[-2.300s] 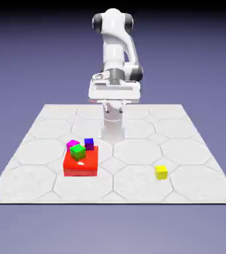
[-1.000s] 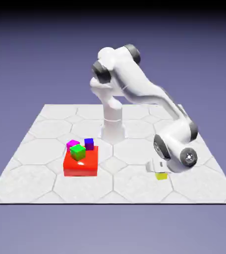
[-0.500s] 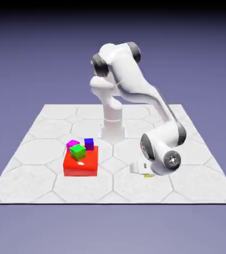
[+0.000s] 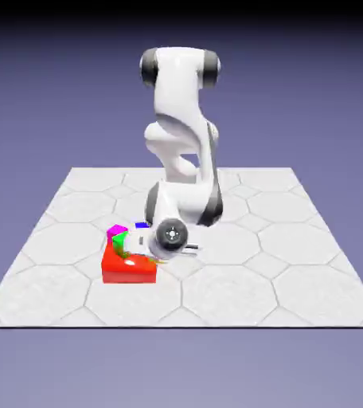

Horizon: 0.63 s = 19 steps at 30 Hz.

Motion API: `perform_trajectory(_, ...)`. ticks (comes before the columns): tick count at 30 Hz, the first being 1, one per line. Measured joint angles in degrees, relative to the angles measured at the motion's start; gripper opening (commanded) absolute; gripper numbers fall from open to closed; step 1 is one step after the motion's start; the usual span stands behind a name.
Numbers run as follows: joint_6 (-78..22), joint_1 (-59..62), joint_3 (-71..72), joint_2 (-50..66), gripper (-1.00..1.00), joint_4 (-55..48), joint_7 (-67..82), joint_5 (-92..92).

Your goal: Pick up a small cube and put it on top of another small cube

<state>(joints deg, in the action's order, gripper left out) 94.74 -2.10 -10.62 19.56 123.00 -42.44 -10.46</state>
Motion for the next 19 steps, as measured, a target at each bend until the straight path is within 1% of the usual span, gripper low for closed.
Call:
perform_trajectory(11, -1.4, -4.8, -22.8, -11.8, -1.00, 8.1, 14.1, -1.1)
perform_trajectory(12, -1.4, -4.7, -22.8, -11.8, -1.00, 8.2, 14.1, -1.1)
perform_trajectory(16, 8.5, -3.7, -23.2, -9.7, -1.00, 16.1, 13.8, -1.4)
perform_trajectory(17, 8.5, -3.6, -23.2, -9.7, 1.00, 16.2, 13.8, -1.4)
perform_trajectory(19, 8.6, -3.6, -23.2, -9.7, 1.00, 16.2, 13.8, -1.6)
